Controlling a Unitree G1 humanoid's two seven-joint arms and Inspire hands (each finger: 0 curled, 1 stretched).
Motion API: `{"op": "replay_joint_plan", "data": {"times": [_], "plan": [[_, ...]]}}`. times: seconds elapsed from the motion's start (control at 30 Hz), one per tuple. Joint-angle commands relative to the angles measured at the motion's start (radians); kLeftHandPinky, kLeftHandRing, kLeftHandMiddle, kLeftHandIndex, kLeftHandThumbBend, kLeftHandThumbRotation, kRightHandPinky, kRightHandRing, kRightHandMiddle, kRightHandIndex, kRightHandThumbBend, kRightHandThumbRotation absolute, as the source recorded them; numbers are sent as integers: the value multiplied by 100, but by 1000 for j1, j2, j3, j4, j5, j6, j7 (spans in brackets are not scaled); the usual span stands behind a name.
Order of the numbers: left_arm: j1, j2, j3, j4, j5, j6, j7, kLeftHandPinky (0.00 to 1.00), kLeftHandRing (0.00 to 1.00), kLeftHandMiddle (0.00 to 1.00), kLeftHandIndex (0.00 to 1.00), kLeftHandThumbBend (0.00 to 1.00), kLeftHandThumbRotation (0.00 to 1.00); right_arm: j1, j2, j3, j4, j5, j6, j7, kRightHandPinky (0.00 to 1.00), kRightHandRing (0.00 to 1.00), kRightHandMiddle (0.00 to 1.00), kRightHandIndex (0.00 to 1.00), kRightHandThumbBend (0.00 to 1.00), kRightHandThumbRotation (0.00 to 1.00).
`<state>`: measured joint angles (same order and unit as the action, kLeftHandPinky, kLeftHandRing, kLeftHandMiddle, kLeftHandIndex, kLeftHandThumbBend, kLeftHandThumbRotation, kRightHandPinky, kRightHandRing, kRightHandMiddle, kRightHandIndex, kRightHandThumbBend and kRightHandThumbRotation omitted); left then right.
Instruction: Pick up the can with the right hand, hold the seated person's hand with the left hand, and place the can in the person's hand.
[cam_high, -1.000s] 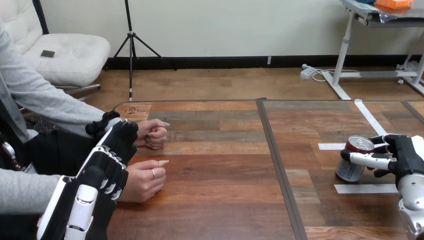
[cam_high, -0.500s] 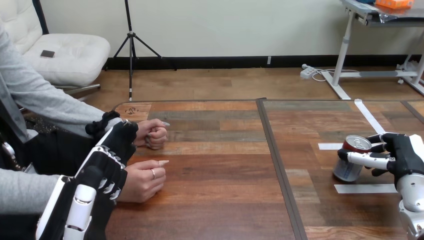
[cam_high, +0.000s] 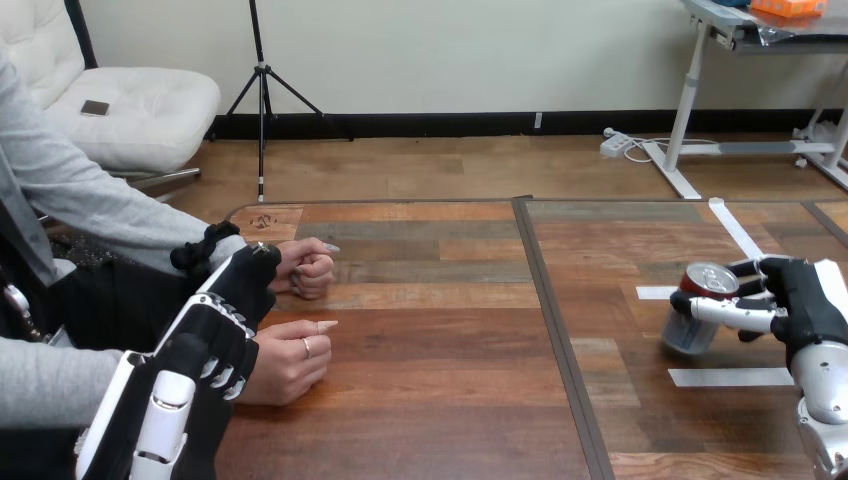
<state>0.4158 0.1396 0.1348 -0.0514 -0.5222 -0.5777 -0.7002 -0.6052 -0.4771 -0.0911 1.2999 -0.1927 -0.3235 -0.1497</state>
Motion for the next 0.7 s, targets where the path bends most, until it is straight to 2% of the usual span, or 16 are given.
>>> {"op": "replay_joint_plan", "data": {"times": [0.0, 0.57, 0.67], "plan": [[-57, -8, 5, 0, -8, -17, 1, 100, 99, 94, 89, 49, 91, -52, -18, -6, -52, 14, -78, -9, 34, 39, 44, 48, 76, 0], [-37, -4, 4, -28, 45, -15, 54, 100, 97, 93, 88, 49, 93, -59, -28, 2, -97, 11, -161, 32, 33, 37, 43, 47, 73, 0], [-38, -1, 9, -27, 63, -24, 66, 100, 96, 92, 88, 48, 93, -57, -31, 3, -108, 10, -192, 43, 33, 38, 44, 48, 73, 0]]}}
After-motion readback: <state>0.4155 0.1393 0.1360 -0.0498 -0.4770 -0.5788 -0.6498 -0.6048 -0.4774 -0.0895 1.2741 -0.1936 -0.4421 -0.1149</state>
